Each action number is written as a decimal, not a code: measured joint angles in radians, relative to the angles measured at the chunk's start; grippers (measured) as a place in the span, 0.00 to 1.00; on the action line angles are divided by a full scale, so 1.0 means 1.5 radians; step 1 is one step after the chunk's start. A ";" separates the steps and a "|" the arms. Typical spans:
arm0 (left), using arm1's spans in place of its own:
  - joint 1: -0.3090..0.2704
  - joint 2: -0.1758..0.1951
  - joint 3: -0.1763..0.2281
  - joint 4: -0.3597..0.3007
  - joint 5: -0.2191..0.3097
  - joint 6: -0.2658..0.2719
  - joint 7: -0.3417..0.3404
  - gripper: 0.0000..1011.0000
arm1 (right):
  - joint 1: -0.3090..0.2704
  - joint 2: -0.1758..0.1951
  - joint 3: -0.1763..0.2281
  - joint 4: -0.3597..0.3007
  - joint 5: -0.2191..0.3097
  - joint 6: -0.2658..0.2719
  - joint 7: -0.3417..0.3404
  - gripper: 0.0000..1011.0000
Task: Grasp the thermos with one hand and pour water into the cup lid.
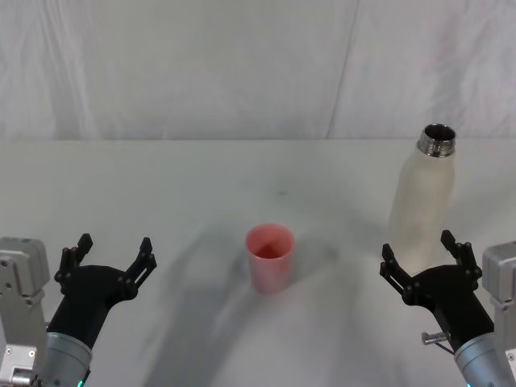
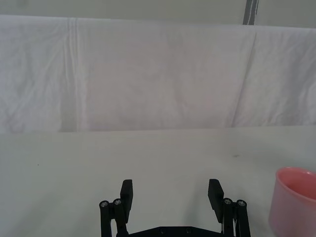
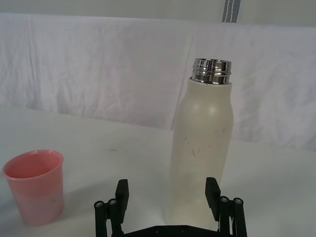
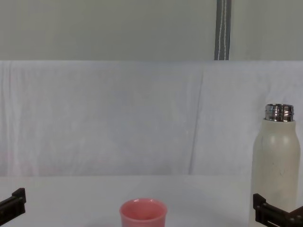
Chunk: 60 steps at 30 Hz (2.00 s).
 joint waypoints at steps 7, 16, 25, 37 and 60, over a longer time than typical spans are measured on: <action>0.000 0.000 0.000 0.000 0.000 0.000 0.000 0.99 | 0.000 0.000 0.000 0.000 0.000 0.000 0.000 0.99; 0.000 0.000 0.000 0.000 0.000 0.000 0.000 0.99 | 0.000 0.000 0.000 0.000 0.000 0.000 0.000 0.99; 0.000 0.000 0.000 0.000 0.000 0.000 0.000 0.99 | 0.009 -0.013 0.024 0.007 0.011 0.006 0.023 0.99; 0.000 0.000 0.000 0.000 0.000 0.000 0.000 0.99 | 0.034 -0.051 0.064 0.032 0.053 0.004 0.056 0.99; 0.000 0.000 0.000 0.000 0.000 0.000 0.000 0.99 | 0.097 -0.073 0.081 0.098 0.035 -0.005 0.087 0.99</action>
